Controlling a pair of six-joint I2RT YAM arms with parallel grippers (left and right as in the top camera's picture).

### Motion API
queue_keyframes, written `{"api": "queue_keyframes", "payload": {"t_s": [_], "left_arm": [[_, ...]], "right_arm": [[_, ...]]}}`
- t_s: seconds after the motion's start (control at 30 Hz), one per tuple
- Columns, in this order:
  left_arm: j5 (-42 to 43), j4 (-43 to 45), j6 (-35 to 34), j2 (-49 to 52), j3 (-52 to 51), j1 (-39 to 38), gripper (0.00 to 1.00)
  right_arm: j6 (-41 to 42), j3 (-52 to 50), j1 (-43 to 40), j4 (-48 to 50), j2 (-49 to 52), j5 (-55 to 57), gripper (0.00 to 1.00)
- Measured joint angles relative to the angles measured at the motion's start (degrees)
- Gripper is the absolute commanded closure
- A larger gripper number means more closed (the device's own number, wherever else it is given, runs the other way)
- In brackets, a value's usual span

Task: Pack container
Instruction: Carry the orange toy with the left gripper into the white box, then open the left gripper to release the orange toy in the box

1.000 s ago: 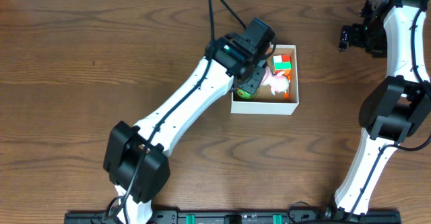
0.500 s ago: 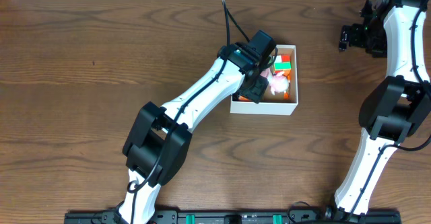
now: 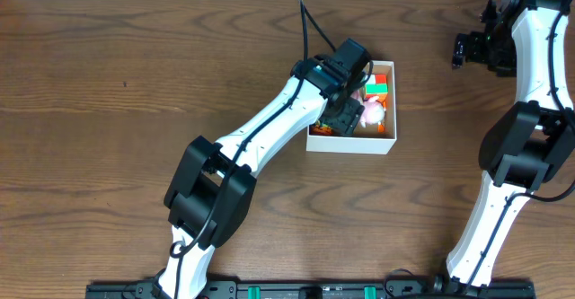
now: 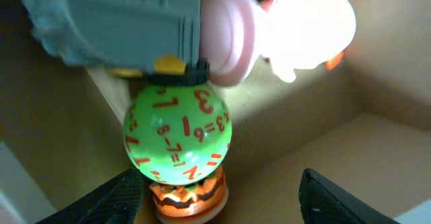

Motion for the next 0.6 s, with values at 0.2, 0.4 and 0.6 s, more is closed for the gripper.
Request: {"api": "queue_keyframes", "payload": {"t_s": [0.2, 0.4, 0.6], "left_arm": [[-2.86, -0.39, 1.62, -2.78, 4.33, 0.00, 0.02], [-16.33, -9.01, 0.22, -13.73, 5.53, 0.46, 0.02], [-25.92, -22.77, -4.24, -24.02, 6.58, 5.81, 0.02]], "right_arm": [[0.00, 0.00, 0.00, 0.00, 0.00, 0.00, 0.01], [0.00, 0.00, 0.00, 0.00, 0.00, 0.00, 0.01], [0.00, 0.00, 0.00, 0.02, 0.00, 0.00, 0.01]]}}
